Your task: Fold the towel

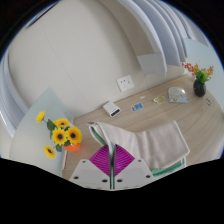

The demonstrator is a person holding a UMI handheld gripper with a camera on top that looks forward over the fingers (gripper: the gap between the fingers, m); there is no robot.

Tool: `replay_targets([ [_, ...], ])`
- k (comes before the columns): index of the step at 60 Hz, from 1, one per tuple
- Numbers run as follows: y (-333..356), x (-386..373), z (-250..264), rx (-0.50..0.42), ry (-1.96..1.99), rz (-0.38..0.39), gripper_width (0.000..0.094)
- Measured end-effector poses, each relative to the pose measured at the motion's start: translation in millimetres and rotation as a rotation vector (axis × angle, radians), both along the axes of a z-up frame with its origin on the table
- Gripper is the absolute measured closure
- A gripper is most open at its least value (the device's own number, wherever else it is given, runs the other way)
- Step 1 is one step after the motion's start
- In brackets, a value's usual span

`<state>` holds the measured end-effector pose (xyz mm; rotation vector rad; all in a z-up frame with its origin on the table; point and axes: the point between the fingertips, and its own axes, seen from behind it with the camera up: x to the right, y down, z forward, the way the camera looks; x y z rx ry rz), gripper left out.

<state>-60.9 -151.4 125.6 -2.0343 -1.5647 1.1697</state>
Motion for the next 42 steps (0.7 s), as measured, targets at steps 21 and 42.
replay_targets([
  [21,175.7,3.5,-48.8,0.221,-0.050,-0.064,0.0910],
  [42,230.3,4.5,-112.2,0.638,-0.022,0.063,0.0901],
])
